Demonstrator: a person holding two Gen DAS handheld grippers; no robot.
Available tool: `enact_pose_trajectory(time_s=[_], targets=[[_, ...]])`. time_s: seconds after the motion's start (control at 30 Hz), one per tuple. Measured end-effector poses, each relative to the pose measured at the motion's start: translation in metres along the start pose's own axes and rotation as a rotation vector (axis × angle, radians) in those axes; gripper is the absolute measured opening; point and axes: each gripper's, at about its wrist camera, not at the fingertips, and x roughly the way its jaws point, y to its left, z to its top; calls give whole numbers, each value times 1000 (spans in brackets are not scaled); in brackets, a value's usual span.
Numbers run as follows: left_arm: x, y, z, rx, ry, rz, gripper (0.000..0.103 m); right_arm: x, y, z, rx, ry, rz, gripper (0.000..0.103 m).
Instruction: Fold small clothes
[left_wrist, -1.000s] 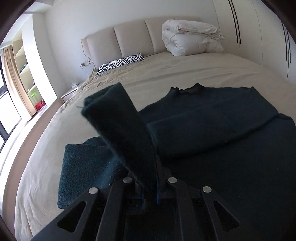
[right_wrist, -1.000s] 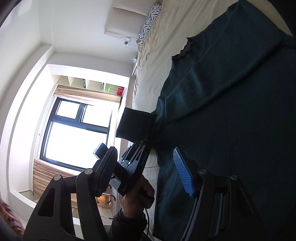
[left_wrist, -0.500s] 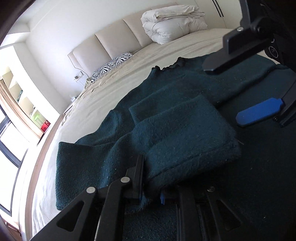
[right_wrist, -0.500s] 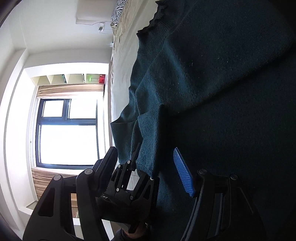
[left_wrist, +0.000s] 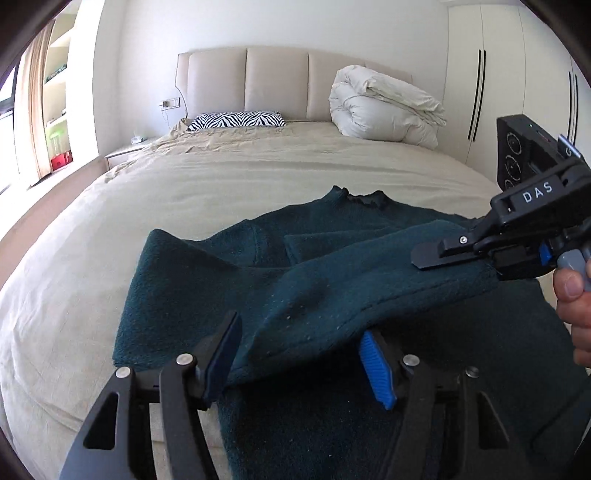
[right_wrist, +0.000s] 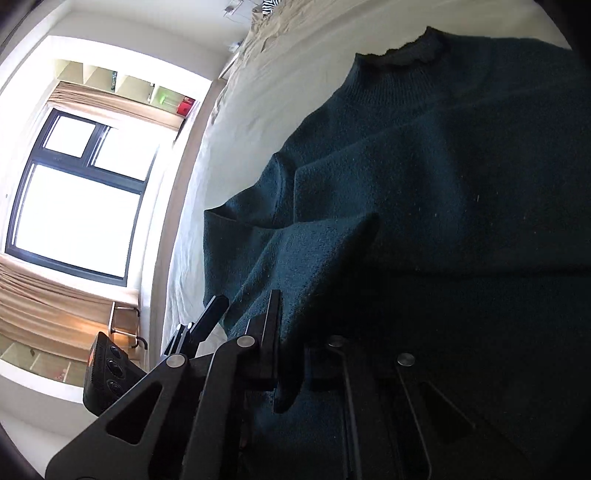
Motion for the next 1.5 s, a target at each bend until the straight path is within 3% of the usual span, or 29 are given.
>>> enact_pose_trajectory(time_s=[0.17,0.37,0.53,0.7,1.1,1.5], targets=[[-25,72,16,-278,-63,-92,65,-63,-4,31,-44,-114,-82,7],[-20,132,18,-479,-57,-158,46,-104,-63,60,6,-150,-211,7],[-8,140,22,-502,-30,-210,36,-107,-109,64,65,-141,-276,7],[17,126,32,-503,2,-264,27,-107,-130,62,82,-145,-309,7],[46,122,41,-526,47,-308,27,-113,-163,68,88,-122,-402,7],[78,125,41,-537,102,-308,27,-108,-174,61,142,-126,-360,7]])
